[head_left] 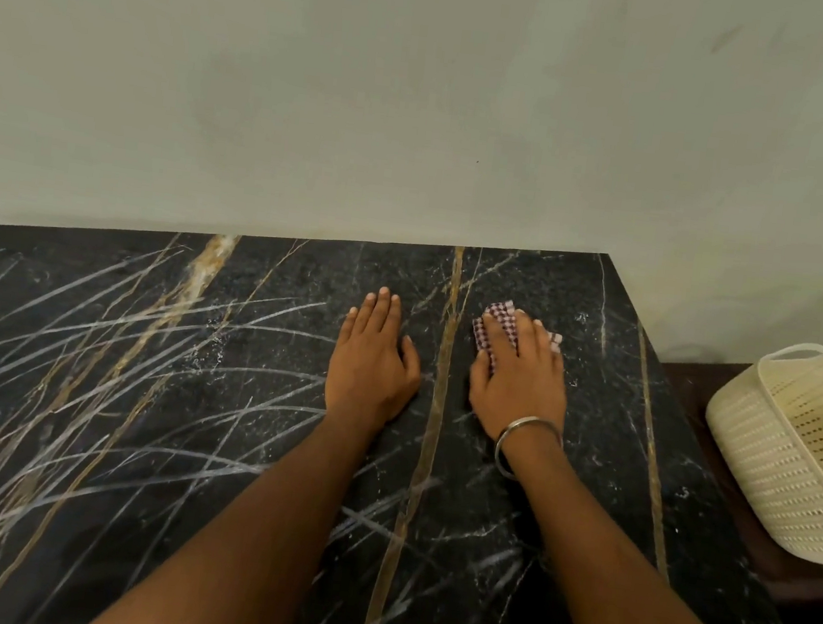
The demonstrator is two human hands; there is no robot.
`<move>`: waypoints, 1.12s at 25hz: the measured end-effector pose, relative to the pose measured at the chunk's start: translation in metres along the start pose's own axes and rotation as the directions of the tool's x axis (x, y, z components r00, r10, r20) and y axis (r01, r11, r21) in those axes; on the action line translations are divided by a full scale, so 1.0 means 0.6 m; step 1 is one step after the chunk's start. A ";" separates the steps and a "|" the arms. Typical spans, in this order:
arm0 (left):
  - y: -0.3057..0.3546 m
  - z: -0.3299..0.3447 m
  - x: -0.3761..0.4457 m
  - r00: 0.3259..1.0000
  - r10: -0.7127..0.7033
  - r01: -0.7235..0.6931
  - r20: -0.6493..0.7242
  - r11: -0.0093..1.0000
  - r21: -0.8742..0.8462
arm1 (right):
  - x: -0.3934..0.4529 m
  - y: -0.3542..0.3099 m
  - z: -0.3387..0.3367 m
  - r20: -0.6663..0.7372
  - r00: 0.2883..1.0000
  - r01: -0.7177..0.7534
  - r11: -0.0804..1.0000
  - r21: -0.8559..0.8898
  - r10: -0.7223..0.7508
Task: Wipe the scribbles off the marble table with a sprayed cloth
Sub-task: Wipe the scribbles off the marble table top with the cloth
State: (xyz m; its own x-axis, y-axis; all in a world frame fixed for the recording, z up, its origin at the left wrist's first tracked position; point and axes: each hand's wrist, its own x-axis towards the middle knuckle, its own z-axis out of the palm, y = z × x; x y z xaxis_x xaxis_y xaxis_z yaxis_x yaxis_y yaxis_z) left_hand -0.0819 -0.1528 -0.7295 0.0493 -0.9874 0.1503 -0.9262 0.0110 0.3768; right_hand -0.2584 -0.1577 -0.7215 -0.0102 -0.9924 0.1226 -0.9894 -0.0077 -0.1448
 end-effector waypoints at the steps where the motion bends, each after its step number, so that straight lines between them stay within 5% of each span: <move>1: -0.001 0.001 -0.001 1.000 -0.003 0.003 -0.003 1.000 0.001 | -0.003 0.000 -0.001 -0.005 0.999 -0.039 0.999 0.008 0.039; 9: -0.001 0.000 0.001 1.000 -0.001 0.001 0.024 1.000 0.005 | -0.059 -0.055 0.002 0.005 0.993 0.115 0.993 0.041 -0.115; 15: -0.004 0.004 0.002 1.000 0.006 -0.006 0.026 1.000 0.014 | -0.066 0.012 -0.013 0.003 0.994 -0.105 0.994 0.018 0.105; 22: -0.002 0.003 0.000 1.000 0.012 -0.013 0.023 1.000 0.015 | -0.141 -0.045 -0.010 0.024 0.993 0.112 0.993 0.030 -0.113; 28: -0.009 -0.003 0.000 0.997 0.051 -0.050 0.057 0.998 -0.026 | -0.133 0.020 -0.028 0.021 0.991 -0.133 0.991 0.020 0.133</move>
State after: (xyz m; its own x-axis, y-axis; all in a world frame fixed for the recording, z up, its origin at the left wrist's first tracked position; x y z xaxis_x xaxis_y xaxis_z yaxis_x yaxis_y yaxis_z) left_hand -0.0764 -0.1529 -0.7299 -0.0194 -0.9929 0.1170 -0.9175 0.0642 0.3926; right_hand -0.2720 -0.0765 -0.7165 -0.1382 -0.9870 0.0815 -0.9762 0.1218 -0.1793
